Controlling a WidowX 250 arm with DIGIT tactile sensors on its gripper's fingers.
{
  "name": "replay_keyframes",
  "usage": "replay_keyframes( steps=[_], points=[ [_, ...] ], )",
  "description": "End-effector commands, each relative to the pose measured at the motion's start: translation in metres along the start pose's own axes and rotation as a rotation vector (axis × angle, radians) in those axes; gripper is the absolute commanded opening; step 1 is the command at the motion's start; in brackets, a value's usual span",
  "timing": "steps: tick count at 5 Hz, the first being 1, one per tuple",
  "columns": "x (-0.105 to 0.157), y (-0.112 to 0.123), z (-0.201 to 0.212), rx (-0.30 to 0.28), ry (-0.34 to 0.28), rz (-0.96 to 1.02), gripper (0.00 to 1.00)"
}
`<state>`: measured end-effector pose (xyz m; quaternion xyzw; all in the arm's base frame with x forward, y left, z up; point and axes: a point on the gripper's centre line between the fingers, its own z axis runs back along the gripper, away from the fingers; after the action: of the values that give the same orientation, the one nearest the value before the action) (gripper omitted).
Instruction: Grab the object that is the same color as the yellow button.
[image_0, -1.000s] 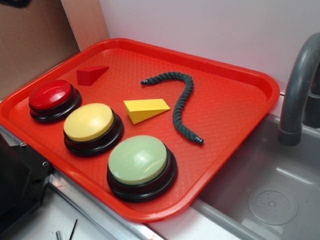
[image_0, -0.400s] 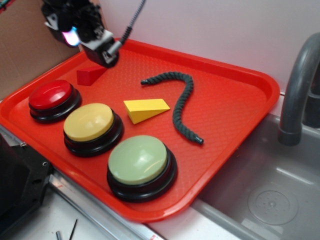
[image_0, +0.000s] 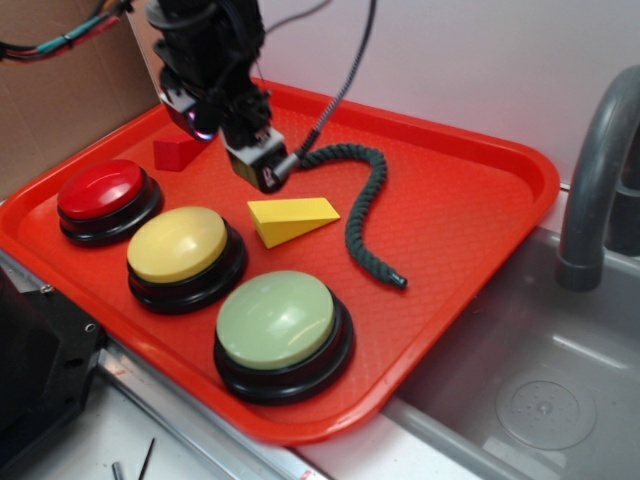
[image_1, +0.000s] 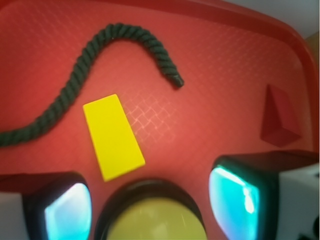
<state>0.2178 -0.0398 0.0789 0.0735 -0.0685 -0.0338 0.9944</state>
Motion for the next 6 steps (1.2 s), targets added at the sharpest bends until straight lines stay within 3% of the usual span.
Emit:
replay_keyframes(
  steps=[1,3,4,5,6],
  points=[
    [0.012,-0.005,-0.039,-0.003,0.036,-0.058,1.0],
    [0.01,-0.008,-0.062,0.019,0.097,-0.072,1.0],
    [0.009,-0.006,-0.06,-0.021,0.078,-0.09,0.16],
    [0.009,-0.004,-0.056,-0.031,0.074,-0.079,0.0],
    [0.012,0.0,-0.048,-0.041,0.104,-0.049,0.0]
  ],
)
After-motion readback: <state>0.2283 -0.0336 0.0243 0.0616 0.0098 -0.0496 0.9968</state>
